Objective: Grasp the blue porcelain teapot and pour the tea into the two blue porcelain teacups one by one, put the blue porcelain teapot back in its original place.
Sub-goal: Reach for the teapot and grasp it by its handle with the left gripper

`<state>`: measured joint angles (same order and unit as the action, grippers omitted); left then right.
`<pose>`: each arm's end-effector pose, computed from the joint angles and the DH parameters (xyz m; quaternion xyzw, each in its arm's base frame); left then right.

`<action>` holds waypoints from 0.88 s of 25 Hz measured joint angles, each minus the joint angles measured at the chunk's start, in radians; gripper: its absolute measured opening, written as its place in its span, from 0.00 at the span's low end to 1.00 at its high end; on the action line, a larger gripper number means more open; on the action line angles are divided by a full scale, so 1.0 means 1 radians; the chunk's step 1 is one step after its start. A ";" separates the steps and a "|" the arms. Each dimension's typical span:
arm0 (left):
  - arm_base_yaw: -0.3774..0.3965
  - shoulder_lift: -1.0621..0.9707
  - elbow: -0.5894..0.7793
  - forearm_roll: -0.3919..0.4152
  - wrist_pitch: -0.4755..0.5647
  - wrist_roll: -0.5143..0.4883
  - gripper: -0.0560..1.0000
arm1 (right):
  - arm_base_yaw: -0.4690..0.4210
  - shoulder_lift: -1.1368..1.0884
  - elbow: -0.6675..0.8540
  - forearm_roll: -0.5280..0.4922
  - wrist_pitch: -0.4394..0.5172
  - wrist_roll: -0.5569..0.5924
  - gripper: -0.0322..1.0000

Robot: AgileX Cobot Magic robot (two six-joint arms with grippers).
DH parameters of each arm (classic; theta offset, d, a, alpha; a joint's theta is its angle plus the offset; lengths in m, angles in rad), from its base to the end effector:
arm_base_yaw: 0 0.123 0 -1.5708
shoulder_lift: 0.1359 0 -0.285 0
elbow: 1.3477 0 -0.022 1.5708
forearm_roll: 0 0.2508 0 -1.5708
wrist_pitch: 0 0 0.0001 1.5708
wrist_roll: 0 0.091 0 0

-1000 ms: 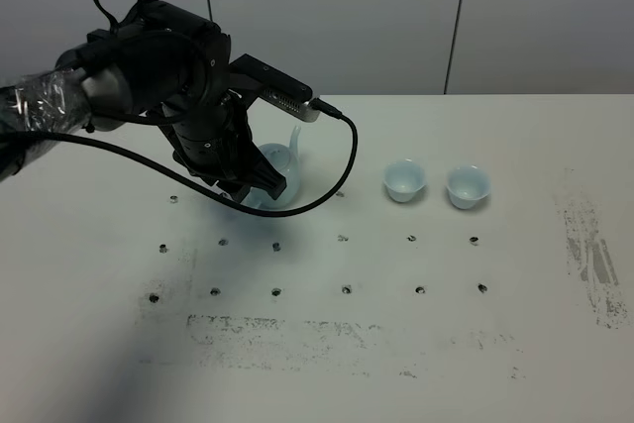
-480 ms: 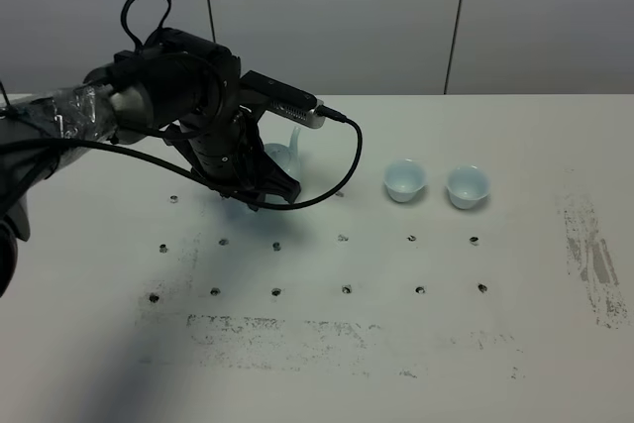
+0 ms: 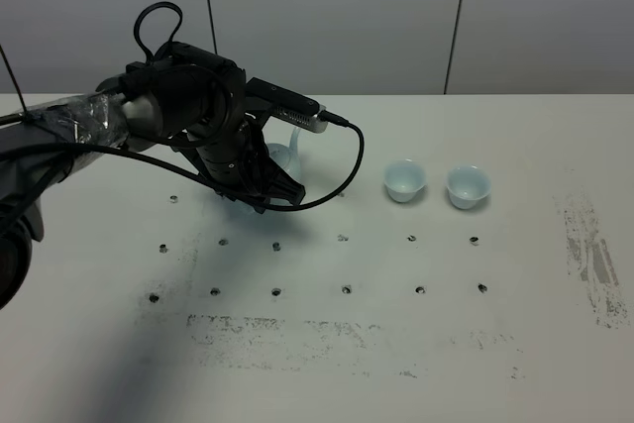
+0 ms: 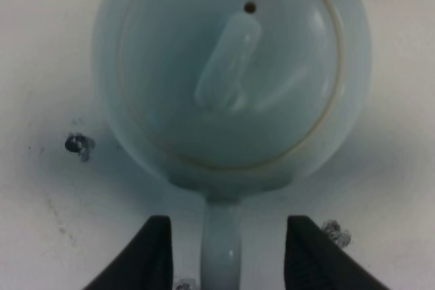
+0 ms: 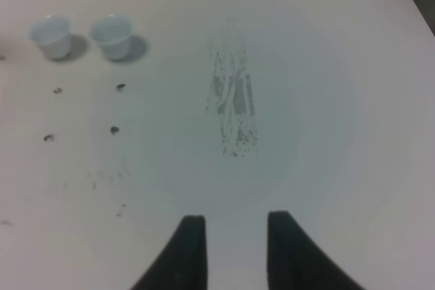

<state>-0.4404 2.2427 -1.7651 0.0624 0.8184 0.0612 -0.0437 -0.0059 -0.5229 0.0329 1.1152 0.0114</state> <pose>0.4346 -0.2002 0.1598 0.2603 0.9482 -0.0081 0.1816 -0.0107 0.0032 0.2792 0.0224 0.8595 0.0081 0.5107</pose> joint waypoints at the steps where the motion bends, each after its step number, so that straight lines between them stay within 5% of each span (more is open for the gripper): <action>1: 0.000 0.000 0.000 0.000 -0.003 0.000 0.47 | 0.000 0.000 0.000 0.000 0.000 0.000 0.26; 5: 0.000 0.003 0.000 0.000 -0.021 0.000 0.37 | 0.000 0.000 0.000 0.000 0.000 0.000 0.26; 8: 0.000 0.014 -0.002 0.002 -0.023 0.002 0.19 | 0.000 0.000 0.000 0.000 0.000 0.000 0.26; 22: 0.000 -0.011 -0.003 0.023 -0.039 0.008 0.16 | 0.000 0.000 0.000 0.000 0.000 -0.001 0.26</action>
<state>-0.4404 2.2319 -1.7684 0.0854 0.7797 0.0693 -0.0437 -0.0059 -0.5229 0.0329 1.1152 0.0105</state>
